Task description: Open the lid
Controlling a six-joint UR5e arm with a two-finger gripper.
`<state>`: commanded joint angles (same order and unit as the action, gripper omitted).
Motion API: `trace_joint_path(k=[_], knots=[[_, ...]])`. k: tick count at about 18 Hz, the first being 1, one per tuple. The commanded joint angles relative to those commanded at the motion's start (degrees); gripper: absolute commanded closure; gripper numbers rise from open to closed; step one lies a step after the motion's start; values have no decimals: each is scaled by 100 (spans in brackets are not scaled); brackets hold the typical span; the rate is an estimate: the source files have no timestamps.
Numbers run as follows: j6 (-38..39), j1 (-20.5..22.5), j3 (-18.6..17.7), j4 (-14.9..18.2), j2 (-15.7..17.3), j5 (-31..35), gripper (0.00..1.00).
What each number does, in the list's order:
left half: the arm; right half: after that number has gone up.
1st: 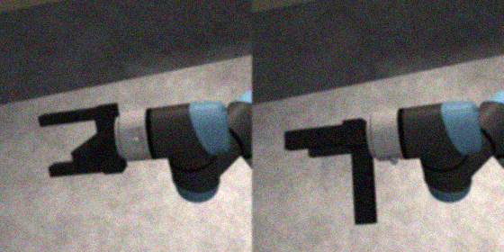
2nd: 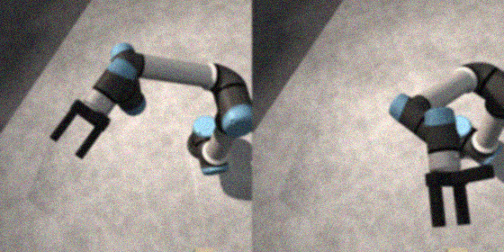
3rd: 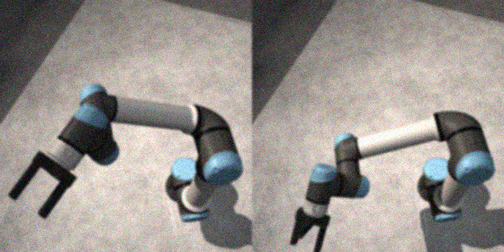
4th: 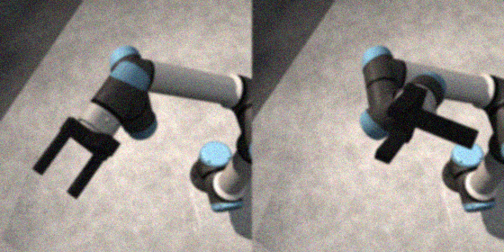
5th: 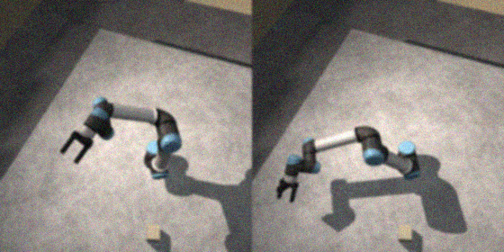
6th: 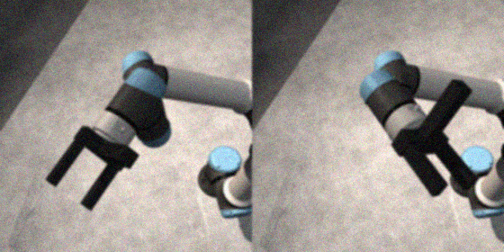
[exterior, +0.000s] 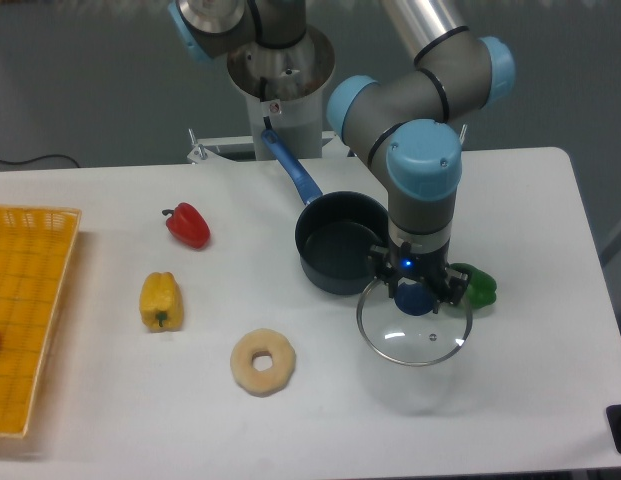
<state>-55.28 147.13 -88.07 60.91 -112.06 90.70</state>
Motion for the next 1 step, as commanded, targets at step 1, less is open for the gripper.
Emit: trace_joint_path(k=[1], knots=[[9, -9, -9, 0, 0, 0, 49]])
